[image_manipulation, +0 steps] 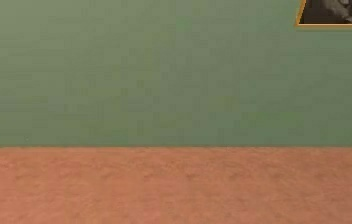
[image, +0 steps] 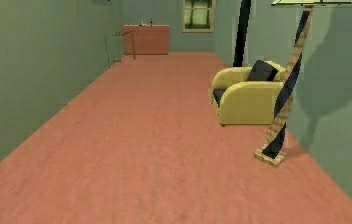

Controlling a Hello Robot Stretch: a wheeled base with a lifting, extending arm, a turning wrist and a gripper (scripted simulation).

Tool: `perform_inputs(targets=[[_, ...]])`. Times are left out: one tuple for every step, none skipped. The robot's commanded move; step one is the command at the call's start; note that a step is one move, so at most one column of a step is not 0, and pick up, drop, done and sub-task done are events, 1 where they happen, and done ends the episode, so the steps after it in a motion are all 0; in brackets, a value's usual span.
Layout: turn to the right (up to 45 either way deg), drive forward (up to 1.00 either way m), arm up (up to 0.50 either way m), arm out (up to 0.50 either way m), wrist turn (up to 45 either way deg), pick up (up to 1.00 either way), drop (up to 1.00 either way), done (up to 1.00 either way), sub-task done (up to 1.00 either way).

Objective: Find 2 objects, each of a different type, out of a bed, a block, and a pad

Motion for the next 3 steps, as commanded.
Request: perform_inputs(targets=[[0.0,1.0,0.0,0.0,0.0,0.0,0.0,0.0,0.0],[0.0,1.0,0.0,0.0,0.0,0.0,0.0,0.0,0.0],[-12.0,0.0,0.0,0.0,0.0,0.0,0.0,0.0,0.0]])
